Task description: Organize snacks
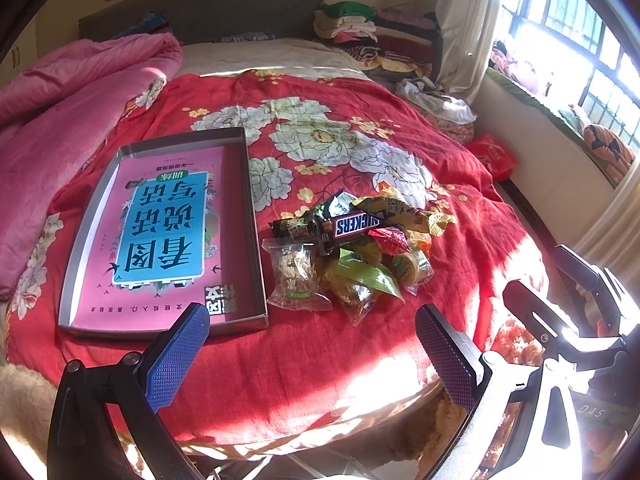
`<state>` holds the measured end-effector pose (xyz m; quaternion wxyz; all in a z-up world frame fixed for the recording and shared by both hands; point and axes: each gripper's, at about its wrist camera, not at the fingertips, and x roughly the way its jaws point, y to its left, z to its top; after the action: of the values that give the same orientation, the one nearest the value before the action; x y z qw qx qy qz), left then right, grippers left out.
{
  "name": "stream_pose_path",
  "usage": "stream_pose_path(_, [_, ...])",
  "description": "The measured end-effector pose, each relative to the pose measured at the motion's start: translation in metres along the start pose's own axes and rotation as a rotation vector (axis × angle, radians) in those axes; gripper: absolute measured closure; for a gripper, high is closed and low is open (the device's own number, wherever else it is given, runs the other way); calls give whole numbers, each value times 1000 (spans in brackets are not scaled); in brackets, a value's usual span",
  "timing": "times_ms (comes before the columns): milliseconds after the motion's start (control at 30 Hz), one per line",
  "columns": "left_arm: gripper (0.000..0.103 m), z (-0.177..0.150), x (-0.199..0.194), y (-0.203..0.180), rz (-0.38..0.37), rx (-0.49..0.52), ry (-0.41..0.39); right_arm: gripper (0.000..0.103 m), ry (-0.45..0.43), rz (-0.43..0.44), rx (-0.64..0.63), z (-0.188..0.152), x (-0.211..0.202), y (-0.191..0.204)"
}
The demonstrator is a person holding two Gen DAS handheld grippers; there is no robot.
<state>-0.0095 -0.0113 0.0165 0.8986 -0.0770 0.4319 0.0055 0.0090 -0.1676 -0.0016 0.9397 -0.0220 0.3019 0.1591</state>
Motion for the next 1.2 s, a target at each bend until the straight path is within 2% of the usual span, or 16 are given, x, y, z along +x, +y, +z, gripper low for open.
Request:
stream_pose_path(533, [1, 8, 36, 30, -10, -67, 89, 0, 63, 5, 21, -2, 28, -1])
stream_pose_path(800, [3, 28, 67, 26, -20, -43, 152, 0, 108, 5, 27, -3, 49, -1])
stream_pose_path(900, [17, 34, 77, 20, -3, -14, 172, 0, 124, 9, 42, -3, 57, -3])
stream_pose_path(967, [33, 37, 83, 20, -12, -12, 190, 0, 137, 8, 44, -3, 62, -3])
stream_pose_path(1067, [38, 38, 94, 19, -21, 4, 224, 0, 150, 17, 51, -4, 67, -4])
stream_pose_path(1133, [44, 38, 100, 17, -17, 18, 248, 0, 155, 23, 55, -5, 70, -4])
stream_pose_path(1200, [45, 39, 103, 15, -3, 34, 253, 0, 163, 28, 58, -5, 73, -5])
